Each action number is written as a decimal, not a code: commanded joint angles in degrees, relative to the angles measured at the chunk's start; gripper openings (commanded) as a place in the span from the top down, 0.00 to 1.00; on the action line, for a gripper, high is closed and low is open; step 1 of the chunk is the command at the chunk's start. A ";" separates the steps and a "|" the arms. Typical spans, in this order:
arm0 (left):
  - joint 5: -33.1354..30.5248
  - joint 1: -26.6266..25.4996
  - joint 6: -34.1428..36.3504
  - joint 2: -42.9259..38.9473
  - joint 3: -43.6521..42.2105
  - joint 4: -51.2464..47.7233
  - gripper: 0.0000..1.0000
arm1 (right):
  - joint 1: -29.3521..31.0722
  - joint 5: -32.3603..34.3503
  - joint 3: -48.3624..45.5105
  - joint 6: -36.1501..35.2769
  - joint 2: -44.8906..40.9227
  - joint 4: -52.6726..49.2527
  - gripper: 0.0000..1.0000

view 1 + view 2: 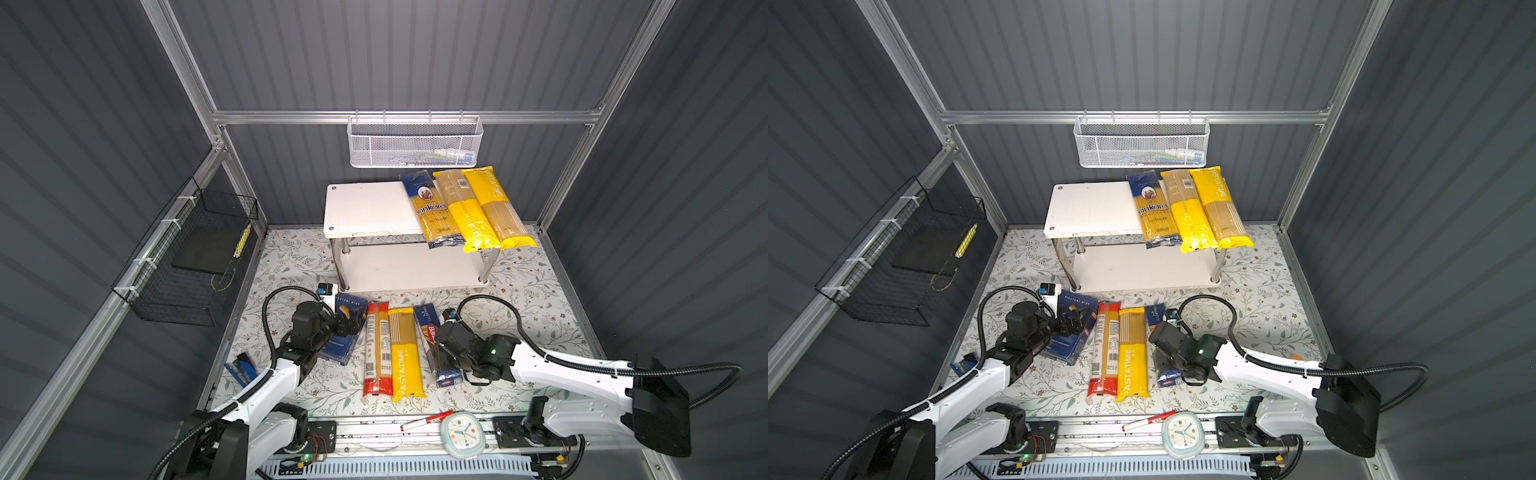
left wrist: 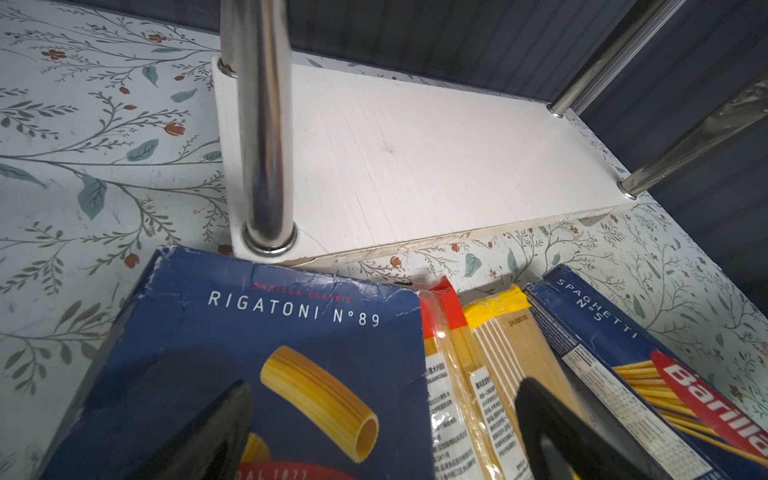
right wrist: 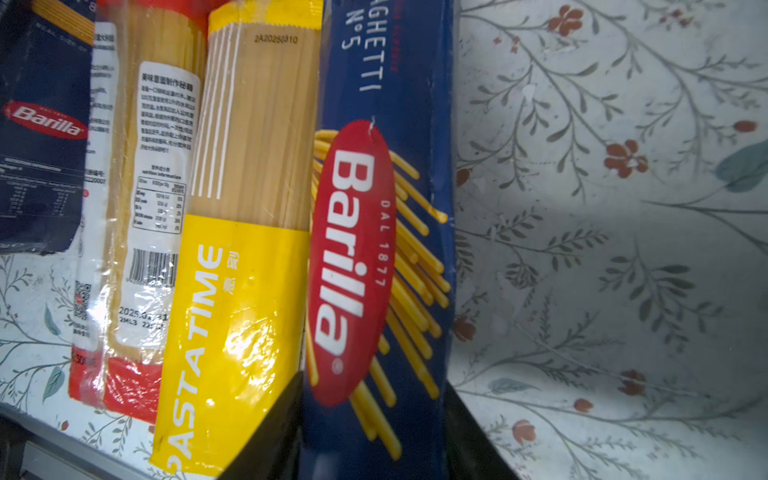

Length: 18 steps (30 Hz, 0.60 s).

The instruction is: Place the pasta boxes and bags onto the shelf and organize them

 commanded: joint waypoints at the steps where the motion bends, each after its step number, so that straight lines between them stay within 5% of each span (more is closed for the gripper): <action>1: 0.14 -0.10 -0.02 -0.88 0.80 0.11 0.01 | 0.18 2.73 3.83 -2.81 -4.16 3.03 0.77; 5: 0.36 -0.10 -0.06 -0.62 0.91 0.02 0.00 | -0.01 4.30 3.01 -3.31 -7.07 3.06 0.75; 18: 0.26 -0.10 -0.01 -0.72 0.82 0.02 0.01 | -0.12 3.96 0.38 -2.09 1.07 -0.29 0.17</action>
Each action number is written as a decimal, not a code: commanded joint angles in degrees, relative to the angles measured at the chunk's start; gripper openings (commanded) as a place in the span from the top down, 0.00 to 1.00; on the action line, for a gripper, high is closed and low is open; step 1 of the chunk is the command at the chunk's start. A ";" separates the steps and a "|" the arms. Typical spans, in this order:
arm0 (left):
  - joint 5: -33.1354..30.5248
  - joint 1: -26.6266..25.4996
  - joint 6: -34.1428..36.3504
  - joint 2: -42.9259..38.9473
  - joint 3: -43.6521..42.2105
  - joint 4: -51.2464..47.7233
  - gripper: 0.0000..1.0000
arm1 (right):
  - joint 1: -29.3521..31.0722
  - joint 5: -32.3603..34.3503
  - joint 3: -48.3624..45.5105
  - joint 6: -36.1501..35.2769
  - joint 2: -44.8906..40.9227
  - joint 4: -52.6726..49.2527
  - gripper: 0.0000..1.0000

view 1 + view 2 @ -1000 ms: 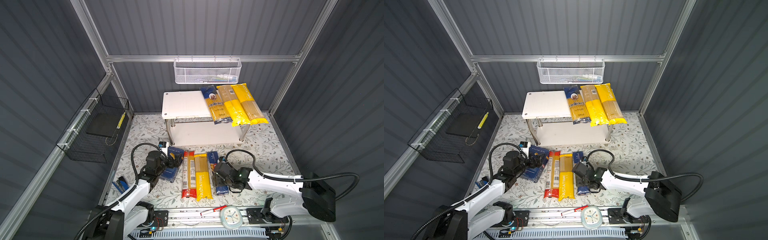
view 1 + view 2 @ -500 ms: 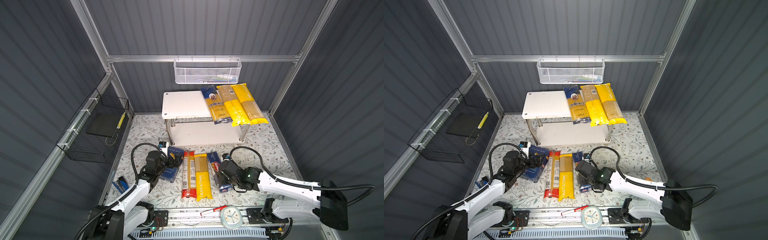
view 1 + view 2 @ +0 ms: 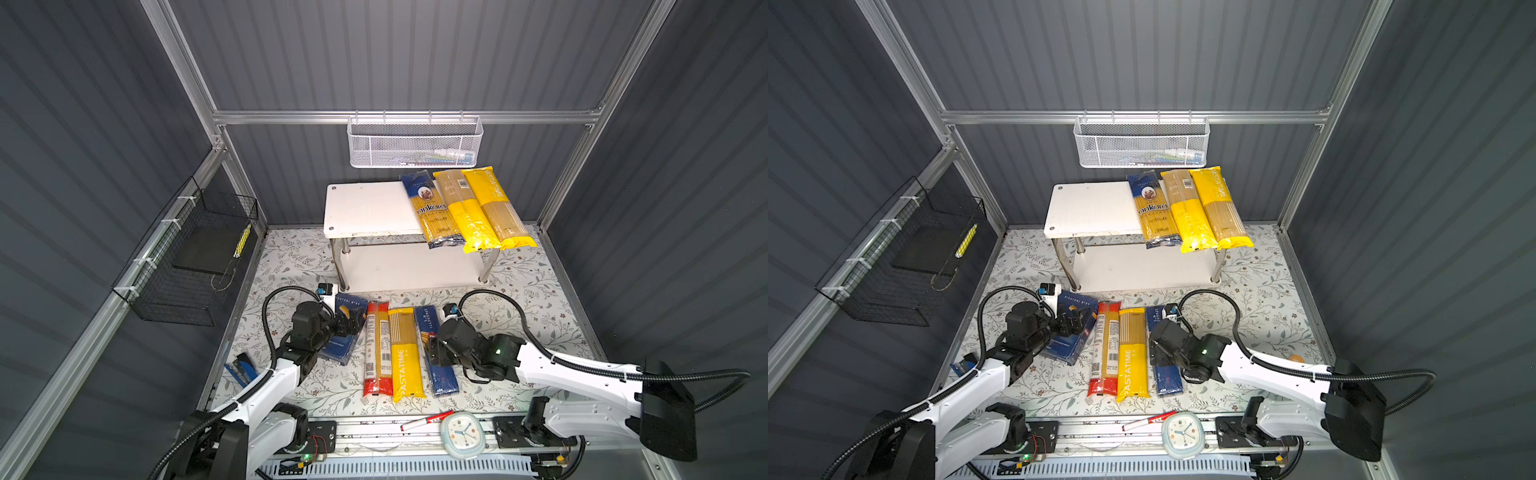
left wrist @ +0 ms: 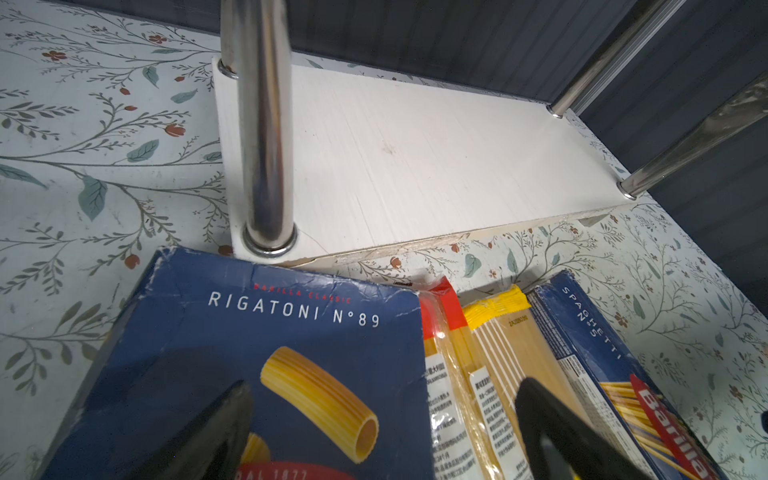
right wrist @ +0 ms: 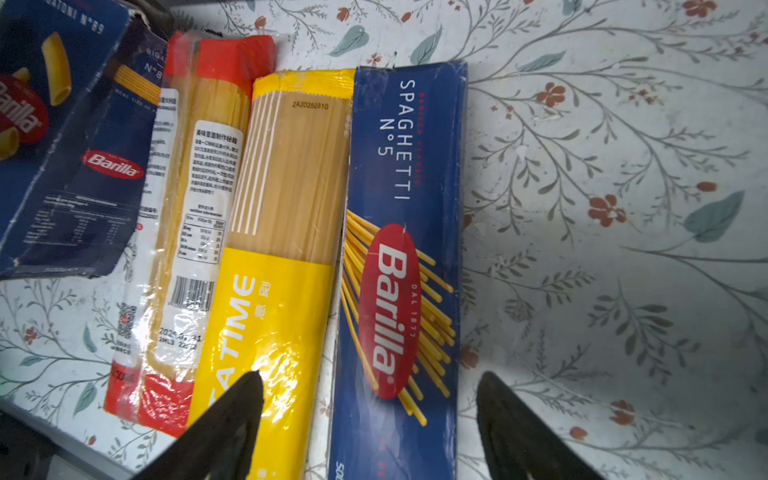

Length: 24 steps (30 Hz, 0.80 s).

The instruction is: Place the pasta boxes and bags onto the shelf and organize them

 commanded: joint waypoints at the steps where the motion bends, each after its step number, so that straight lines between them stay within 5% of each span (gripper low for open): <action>1: 0.28 -0.10 -0.02 -0.73 0.86 0.00 0.00 | -0.04 1.72 0.39 -1.12 2.03 -3.40 0.15; 10: 0.35 -0.10 -0.02 -0.15 0.91 0.19 0.00 | 0.01 -1.85 2.49 -5.33 12.14 -1.10 0.05; 24: -0.01 -0.10 0.07 -1.15 0.73 -0.16 0.00 | -0.96 -2.70 5.33 -6.42 21.90 2.71 0.06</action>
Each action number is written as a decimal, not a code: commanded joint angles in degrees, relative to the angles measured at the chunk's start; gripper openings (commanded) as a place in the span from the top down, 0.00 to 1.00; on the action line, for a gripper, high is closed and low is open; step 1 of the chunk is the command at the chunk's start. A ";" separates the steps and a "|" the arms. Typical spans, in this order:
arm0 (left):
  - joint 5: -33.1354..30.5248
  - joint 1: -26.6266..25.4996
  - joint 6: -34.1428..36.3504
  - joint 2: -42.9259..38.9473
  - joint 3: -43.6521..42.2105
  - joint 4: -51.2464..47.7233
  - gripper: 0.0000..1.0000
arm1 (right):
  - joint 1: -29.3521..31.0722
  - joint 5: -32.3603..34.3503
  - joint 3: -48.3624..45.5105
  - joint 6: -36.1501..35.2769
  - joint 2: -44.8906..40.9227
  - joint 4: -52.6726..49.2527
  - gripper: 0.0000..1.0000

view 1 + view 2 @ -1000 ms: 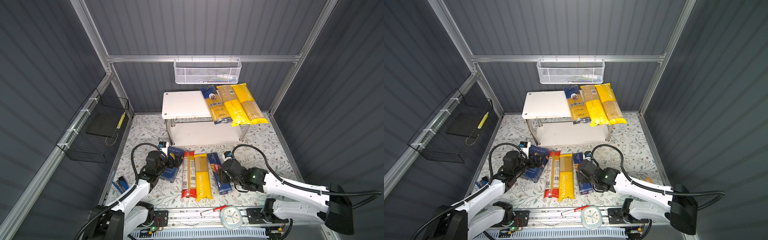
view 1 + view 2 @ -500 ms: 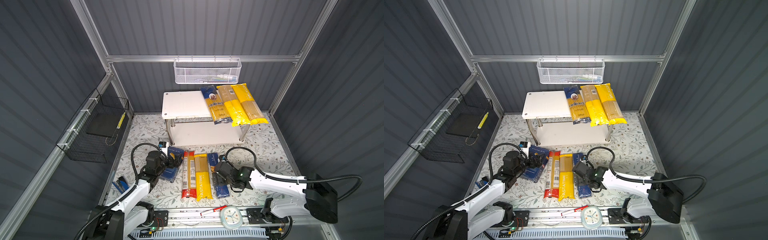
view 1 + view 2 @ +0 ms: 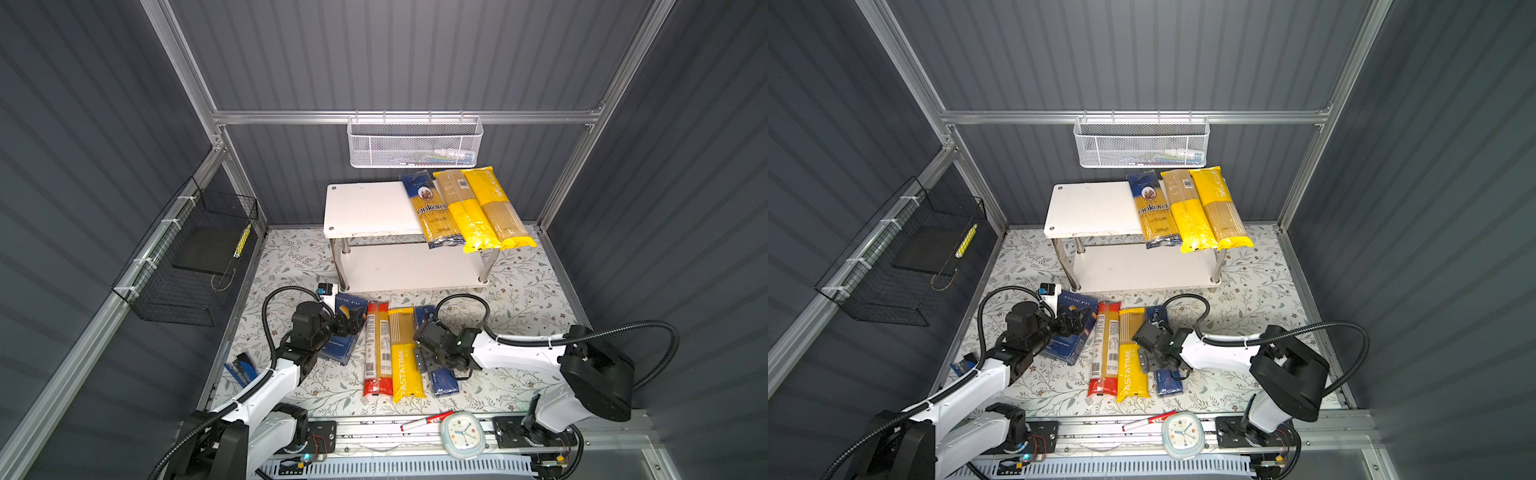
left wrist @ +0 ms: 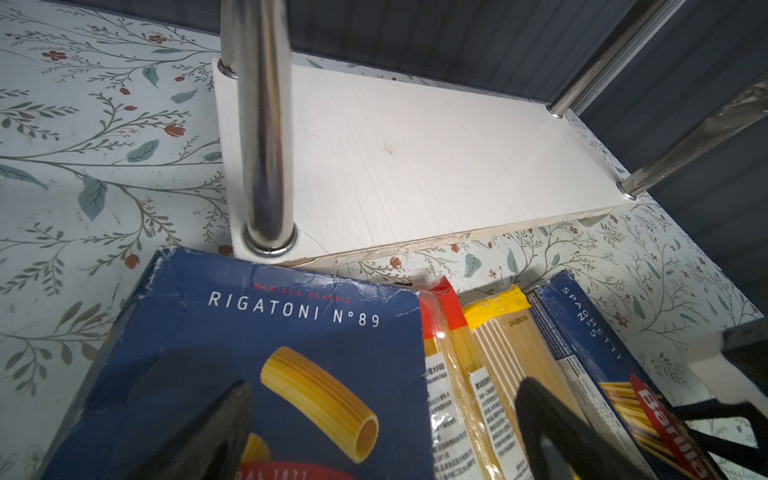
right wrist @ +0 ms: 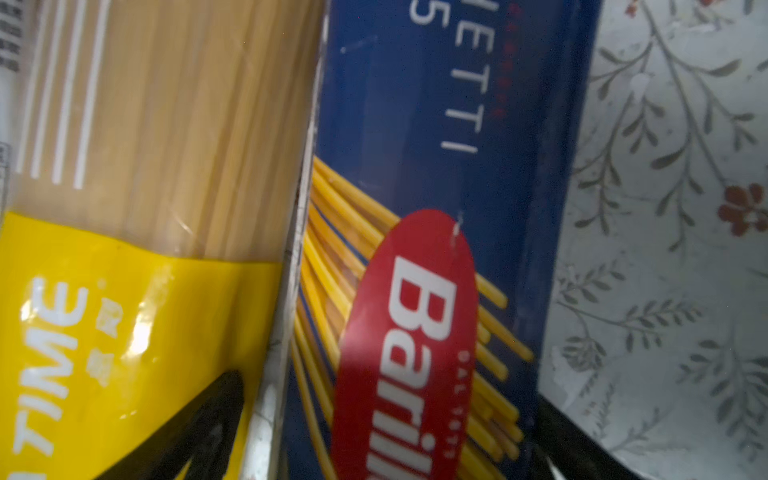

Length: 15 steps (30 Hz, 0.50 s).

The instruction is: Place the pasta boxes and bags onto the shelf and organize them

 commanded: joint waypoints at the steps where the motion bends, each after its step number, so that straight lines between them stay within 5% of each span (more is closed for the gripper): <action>1: 0.04 -0.10 0.07 -1.02 0.84 -0.18 0.01 | -0.48 -0.73 0.44 -0.21 1.44 1.11 0.06; 15: 0.04 -0.10 0.07 -1.10 0.86 -0.28 0.00 | -1.90 0.89 -3.62 3.00 -0.34 -1.04 0.15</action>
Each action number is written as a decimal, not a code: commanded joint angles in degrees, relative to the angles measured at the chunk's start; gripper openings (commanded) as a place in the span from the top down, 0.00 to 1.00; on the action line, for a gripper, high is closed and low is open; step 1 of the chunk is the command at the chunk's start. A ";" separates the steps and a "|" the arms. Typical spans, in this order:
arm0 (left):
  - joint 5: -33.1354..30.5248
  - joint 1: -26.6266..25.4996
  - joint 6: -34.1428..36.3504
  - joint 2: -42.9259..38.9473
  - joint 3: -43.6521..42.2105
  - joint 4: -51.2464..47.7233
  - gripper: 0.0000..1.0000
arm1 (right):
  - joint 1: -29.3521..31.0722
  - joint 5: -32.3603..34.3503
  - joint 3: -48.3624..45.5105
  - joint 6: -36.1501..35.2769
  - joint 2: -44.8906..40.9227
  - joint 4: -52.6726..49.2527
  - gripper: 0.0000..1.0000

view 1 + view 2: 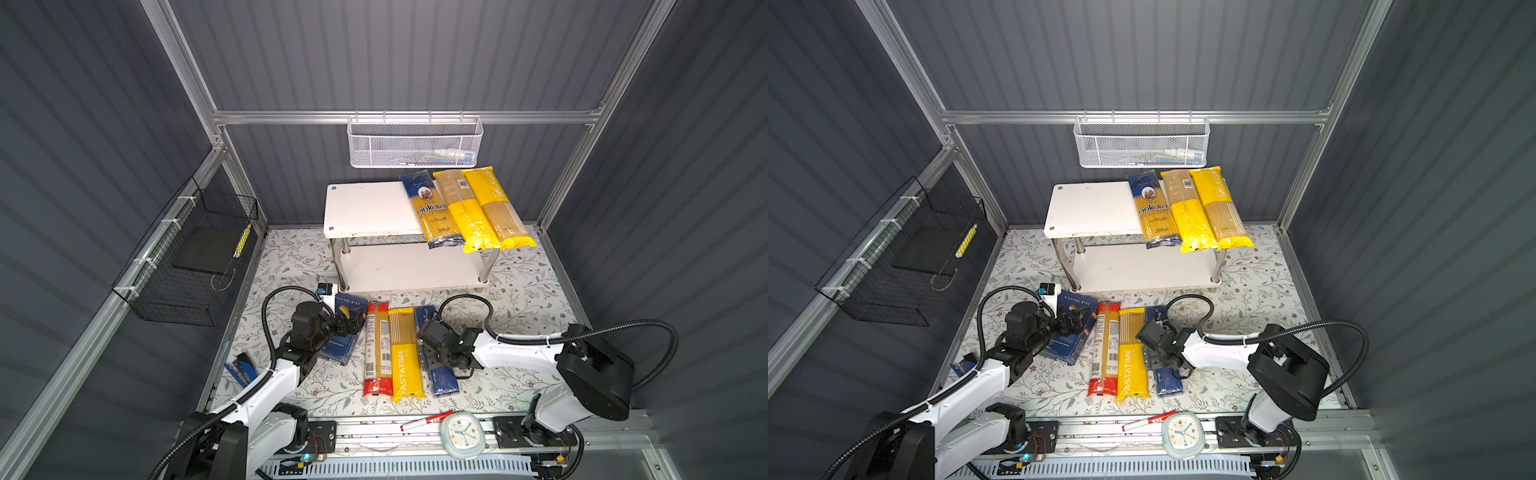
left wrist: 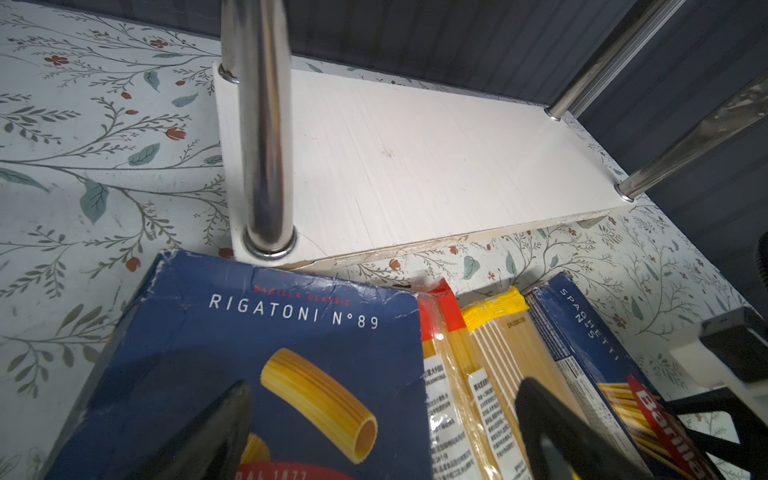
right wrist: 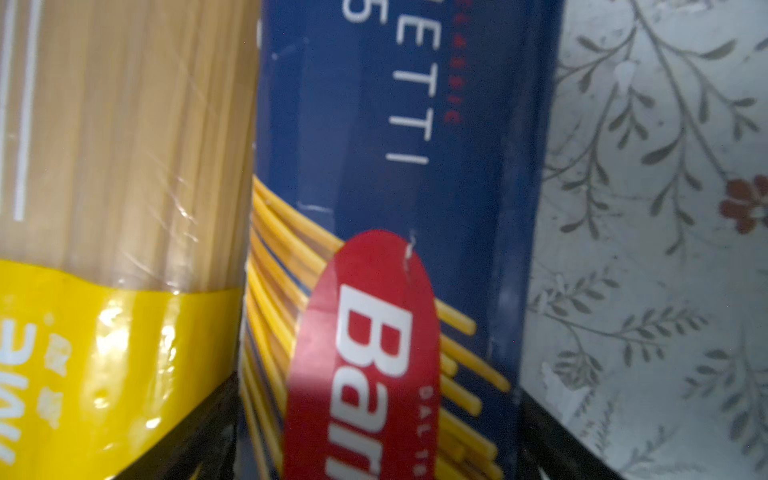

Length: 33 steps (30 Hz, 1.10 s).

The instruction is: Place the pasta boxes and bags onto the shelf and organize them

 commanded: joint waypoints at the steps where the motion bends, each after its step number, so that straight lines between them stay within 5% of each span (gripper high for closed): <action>1: -0.04 -0.10 0.07 -0.92 0.83 -0.23 0.01 | -0.26 1.05 -1.61 1.87 0.09 -3.40 0.15; 13: 0.02 -0.10 0.24 -0.50 0.83 -0.22 0.00 | 0.47 3.23 4.69 3.63 6.63 -9.55 0.23; 33: 0.24 -0.10 0.17 -1.45 0.82 -0.58 0.00 | 0.37 4.46 1.33 5.18 -10.02 -2.06 0.64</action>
